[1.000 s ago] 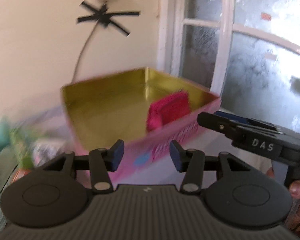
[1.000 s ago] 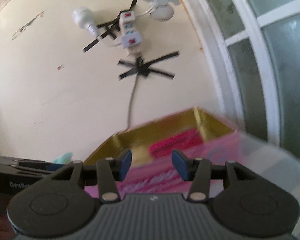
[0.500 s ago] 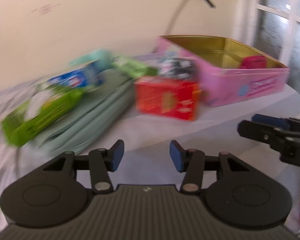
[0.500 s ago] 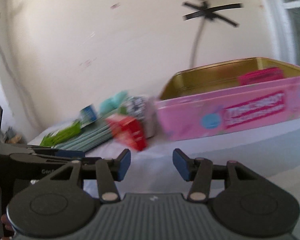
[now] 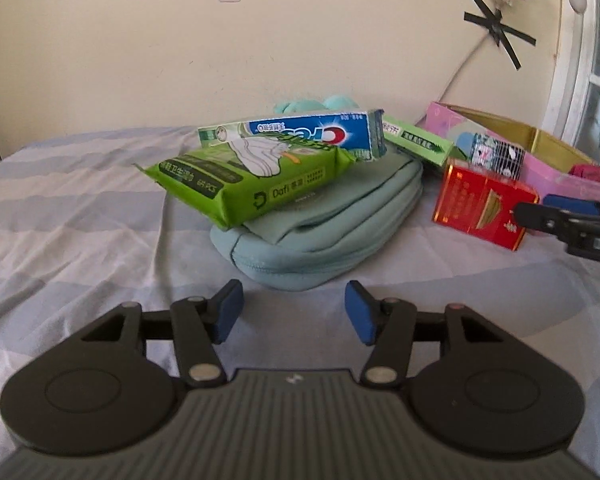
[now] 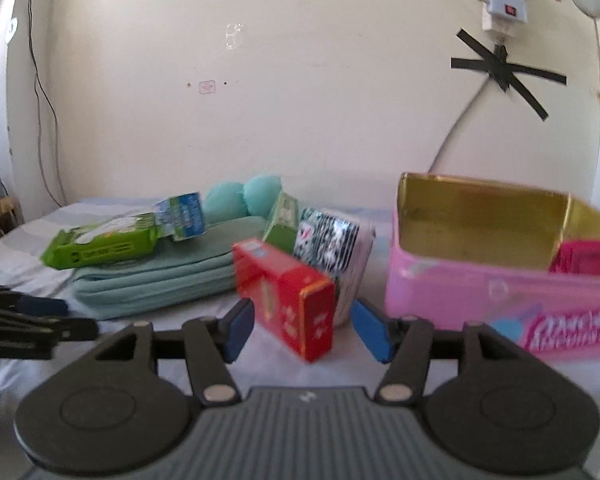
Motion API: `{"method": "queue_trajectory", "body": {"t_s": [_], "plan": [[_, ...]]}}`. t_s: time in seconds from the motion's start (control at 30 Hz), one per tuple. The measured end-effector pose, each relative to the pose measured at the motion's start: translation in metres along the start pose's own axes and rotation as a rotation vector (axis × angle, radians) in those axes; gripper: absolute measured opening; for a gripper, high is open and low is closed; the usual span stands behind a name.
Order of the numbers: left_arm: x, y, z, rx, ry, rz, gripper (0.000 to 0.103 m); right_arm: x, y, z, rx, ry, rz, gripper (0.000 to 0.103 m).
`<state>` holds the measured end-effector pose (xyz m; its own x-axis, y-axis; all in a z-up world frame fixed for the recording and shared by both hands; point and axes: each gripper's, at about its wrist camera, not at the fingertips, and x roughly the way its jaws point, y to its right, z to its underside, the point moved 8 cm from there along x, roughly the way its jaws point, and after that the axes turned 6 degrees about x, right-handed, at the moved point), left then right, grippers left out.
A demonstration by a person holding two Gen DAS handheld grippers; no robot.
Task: Organize objects
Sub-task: 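Withdraw the left tool and reach toward the red box, then grasp the red box with the left tool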
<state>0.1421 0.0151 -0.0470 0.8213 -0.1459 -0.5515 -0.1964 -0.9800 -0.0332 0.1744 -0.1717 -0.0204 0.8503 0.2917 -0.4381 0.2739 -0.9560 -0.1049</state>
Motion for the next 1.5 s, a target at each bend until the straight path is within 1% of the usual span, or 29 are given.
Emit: {"method": "queue_trajectory", "body": {"t_s": [0.1,0.17,0.23,0.3,0.37,0.4,0.47,0.53,0.6,0.67,0.7,0.73,0.77,0.83,0.87,0.9,0.93,1.0,1.1,1.17,1.2,1.23,1.37,1.47,1.5], "plan": [[-0.001,-0.001,-0.001,-0.017,0.006,0.015,0.059,0.013,-0.004,-0.002,-0.031,-0.006,-0.021,0.058],[-0.002,-0.002,-0.001,-0.031,0.010,0.025,0.059,0.020,-0.008,0.001,-0.055,-0.025,-0.039,0.057],[0.000,-0.005,-0.001,-0.046,0.014,0.036,0.059,0.022,-0.014,0.005,-0.069,-0.051,-0.071,0.031],[-0.001,-0.007,-0.001,-0.067,0.019,0.051,0.059,0.017,-0.020,0.006,-0.075,-0.053,-0.096,0.027],[-0.002,-0.010,-0.001,-0.091,0.023,0.069,0.059,0.007,-0.027,0.008,-0.064,-0.063,-0.140,0.026],[-0.002,-0.011,-0.001,-0.103,0.024,0.078,0.059,0.000,-0.030,0.008,-0.041,-0.072,-0.179,0.026],[-0.003,-0.014,-0.001,-0.123,0.030,0.093,0.059,-0.016,-0.037,0.010,0.013,-0.113,-0.282,0.026],[-0.005,-0.017,-0.001,-0.147,0.041,0.111,0.059,-0.030,-0.043,0.015,0.077,-0.186,-0.404,0.026],[-0.008,-0.022,-0.001,-0.187,0.056,0.131,0.059,-0.038,-0.047,0.025,0.154,-0.285,-0.522,0.026],[-0.008,-0.028,0.000,-0.228,0.056,0.147,0.059,-0.040,-0.047,0.036,0.227,-0.361,-0.588,0.027],[-0.008,-0.030,0.000,-0.248,0.052,0.156,0.059,-0.039,-0.045,0.041,0.252,-0.380,-0.587,0.028],[-0.007,-0.032,0.001,-0.260,0.048,0.162,0.059,-0.037,-0.042,0.045,0.260,-0.384,-0.567,0.031],[-0.007,-0.032,0.001,-0.267,0.047,0.164,0.059,-0.034,-0.038,0.047,0.259,-0.372,-0.527,0.035],[-0.009,-0.030,0.001,-0.258,0.049,0.161,0.059,-0.029,-0.025,0.046,0.266,-0.320,-0.407,0.061],[-0.010,-0.029,0.001,-0.248,0.052,0.159,0.059,-0.030,-0.019,0.045,0.273,-0.288,-0.365,0.063],[-0.011,-0.027,0.000,-0.235,0.055,0.159,0.059,-0.031,-0.014,0.044,0.285,-0.259,-0.344,0.065],[-0.012,-0.024,0.000,-0.223,0.057,0.160,0.059,-0.034,-0.011,0.043,0.303,-0.240,-0.338,0.072],[-0.013,-0.020,-0.001,-0.200,0.061,0.176,0.059,-0.039,-0.005,0.041,0.329,-0.209,-0.341,0.081],[-0.012,-0.013,-0.001,-0.172,0.054,0.204,0.059,-0.053,-0.005,0.046,0.293,-0.174,-0.342,0.082],[-0.011,-0.009,-0.001,-0.155,0.035,0.230,0.059,-0.061,-0.011,0.050,0.242,-0.157,-0.337,0.086],[-0.012,-0.005,-0.002,-0.145,0.029,0.252,0.059,-0.064,-0.014,0.051,0.211,-0.152,-0.332,0.089],[-0.014,0.000,-0.002,-0.134,0.028,0.273,0.059,-0.064,-0.020,0.052,0.179,-0.150,-0.323,0.090],[-0.021,0.023,-0.008,-0.087,0.029,0.357,0.059,-0.064,-0.043,0.058,0.077,-0.173,-0.318,0.090],[-0.024,0.038,-0.010,-0.047,0.028,0.389,0.059,-0.056,-0.057,0.062,0.014,-0.198,-0.305,0.089],[-0.023,0.041,-0.009,-0.035,0.022,0.395,0.059,-0.052,-0.061,0.063,-0.008,-0.208,-0.301,0.087]]}}
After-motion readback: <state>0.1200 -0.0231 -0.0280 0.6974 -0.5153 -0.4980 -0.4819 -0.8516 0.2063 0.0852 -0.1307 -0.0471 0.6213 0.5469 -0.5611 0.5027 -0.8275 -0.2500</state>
